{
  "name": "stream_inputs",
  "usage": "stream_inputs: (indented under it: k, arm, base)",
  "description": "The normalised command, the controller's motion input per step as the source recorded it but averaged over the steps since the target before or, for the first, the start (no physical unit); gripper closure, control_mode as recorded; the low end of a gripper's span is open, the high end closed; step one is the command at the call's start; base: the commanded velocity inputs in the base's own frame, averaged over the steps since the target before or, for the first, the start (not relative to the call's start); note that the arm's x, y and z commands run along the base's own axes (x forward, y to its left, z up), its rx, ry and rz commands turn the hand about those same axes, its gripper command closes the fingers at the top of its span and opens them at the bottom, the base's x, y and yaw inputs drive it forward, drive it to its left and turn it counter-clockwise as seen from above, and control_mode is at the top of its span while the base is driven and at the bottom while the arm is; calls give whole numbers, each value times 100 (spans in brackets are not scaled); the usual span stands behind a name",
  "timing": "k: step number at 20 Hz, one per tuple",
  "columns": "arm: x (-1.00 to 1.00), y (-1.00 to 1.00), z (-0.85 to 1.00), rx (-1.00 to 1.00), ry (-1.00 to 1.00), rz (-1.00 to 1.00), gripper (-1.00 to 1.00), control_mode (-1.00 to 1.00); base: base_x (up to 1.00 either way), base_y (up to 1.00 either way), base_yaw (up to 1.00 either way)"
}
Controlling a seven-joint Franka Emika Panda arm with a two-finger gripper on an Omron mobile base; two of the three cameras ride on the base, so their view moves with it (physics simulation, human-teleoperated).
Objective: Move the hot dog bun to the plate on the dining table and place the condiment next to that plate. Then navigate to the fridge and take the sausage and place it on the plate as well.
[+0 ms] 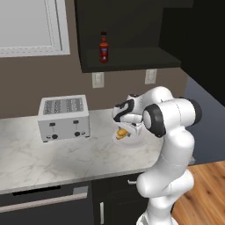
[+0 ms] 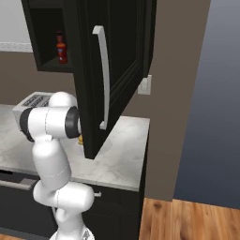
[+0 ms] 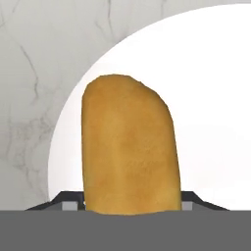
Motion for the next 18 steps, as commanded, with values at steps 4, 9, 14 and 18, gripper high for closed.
stream_inputs:
  k: [4,9,14,18]
  arm:
    - [0,4,-25,0,4,0,100,-100]
    - [-31,-1,-3,0,-6,-1,100,-100]
    - [-55,-17,34,1,0,-2,100,-100]
    - [-58,-23,55,0,0,-3,100,-100]
  base:
    - [0,0,0]
    - [0,0,0]
    - [0,0,0]
    - [0,0,0]
